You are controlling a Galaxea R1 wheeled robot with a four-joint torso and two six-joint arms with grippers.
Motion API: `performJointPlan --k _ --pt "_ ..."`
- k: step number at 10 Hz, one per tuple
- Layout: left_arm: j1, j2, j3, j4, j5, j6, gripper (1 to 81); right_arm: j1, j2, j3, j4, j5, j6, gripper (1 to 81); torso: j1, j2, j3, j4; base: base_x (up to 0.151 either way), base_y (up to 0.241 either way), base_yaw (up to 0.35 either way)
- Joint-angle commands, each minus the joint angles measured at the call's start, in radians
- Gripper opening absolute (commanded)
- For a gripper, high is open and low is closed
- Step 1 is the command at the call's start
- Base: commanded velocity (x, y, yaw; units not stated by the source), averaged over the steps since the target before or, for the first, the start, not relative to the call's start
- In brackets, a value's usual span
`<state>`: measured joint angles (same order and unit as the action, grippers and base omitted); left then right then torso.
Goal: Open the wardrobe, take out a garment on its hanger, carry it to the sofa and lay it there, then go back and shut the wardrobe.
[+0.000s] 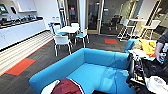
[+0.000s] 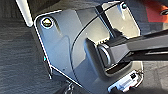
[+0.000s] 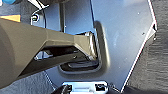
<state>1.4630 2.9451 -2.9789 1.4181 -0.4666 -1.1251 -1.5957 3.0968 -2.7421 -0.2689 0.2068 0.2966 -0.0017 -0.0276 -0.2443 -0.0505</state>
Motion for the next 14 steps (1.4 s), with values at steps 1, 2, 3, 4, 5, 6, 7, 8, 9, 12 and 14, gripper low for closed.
performJointPlan --k 1,2,3,4,5,6,7,8,9,12,14 --pt "-0.006 0.023 -0.015 0.005 0.078 0.004 81.1 -0.001 0.007 0.003 -0.012 -0.067 -0.004 81.1 0.002 0.000 0.000 0.000 0.000 0.000 0.000" --pt "-0.006 0.037 -0.015 0.007 0.078 0.004 81.1 -0.002 0.010 0.000 -0.013 -0.073 -0.004 81.1 0.002 0.000 0.008 0.000 0.000 0.000 0.000" --pt "-0.003 0.043 -0.015 0.007 0.078 0.002 81.1 -0.005 0.012 0.000 -0.013 -0.073 -0.004 81.1 0.002 0.000 0.008 0.000 0.000 0.000 0.000" --pt "-0.003 0.053 -0.015 0.009 0.080 0.002 81.1 -0.005 0.018 0.000 -0.013 -0.075 -0.004 81.1 0.002 0.000 0.007 0.000 0.000 0.000 0.000" --pt "-0.002 0.057 -0.015 0.012 0.078 0.002 81.1 -0.005 0.021 -0.002 -0.013 -0.075 -0.005 81.1 0.002 -0.001 0.008 0.000 0.000 0.000 0.000" --pt "-0.002 0.059 -0.015 0.013 0.078 0.001 81.1 -0.008 0.021 -0.003 -0.013 -0.075 -0.004 81.1 0.002 -0.001 0.008 0.000 0.000 0.000 0.000" --pt "-0.002 0.059 -0.015 0.013 0.078 0.001 81.1 -0.008 0.021 -0.002 -0.013 -0.075 -0.004 81.1 0.002 -0.001 0.008 0.000 0.000 0.000 0.000" --pt "0.000 0.059 -0.015 0.013 0.078 0.001 81.1 -0.008 0.021 -0.004 -0.013 -0.075 -0.004 81.1 0.002 -0.001 0.008 0.000 0.000 0.000 0.000" --pt "0.003 0.059 -0.015 0.015 0.078 0.001 81.1 -0.007 0.021 -0.004 -0.013 -0.075 -0.005 81.1 0.002 -0.001 0.008 0.000 -0.066 0.000 0.000" --pt "0.007 0.063 -0.015 0.015 0.078 0.002 81.1 -0.010 0.021 -0.007 -0.013 -0.075 -0.005 81.1 0.002 -0.001 0.008 0.000 -0.081 0.000 0.000" --pt "0.009 0.063 -0.015 0.015 0.078 0.002 81.1 -0.010 0.021 -0.010 -0.013 -0.075 -0.005 81.1 0.002 -0.001 0.008 0.000 -0.090 0.000 0.000"
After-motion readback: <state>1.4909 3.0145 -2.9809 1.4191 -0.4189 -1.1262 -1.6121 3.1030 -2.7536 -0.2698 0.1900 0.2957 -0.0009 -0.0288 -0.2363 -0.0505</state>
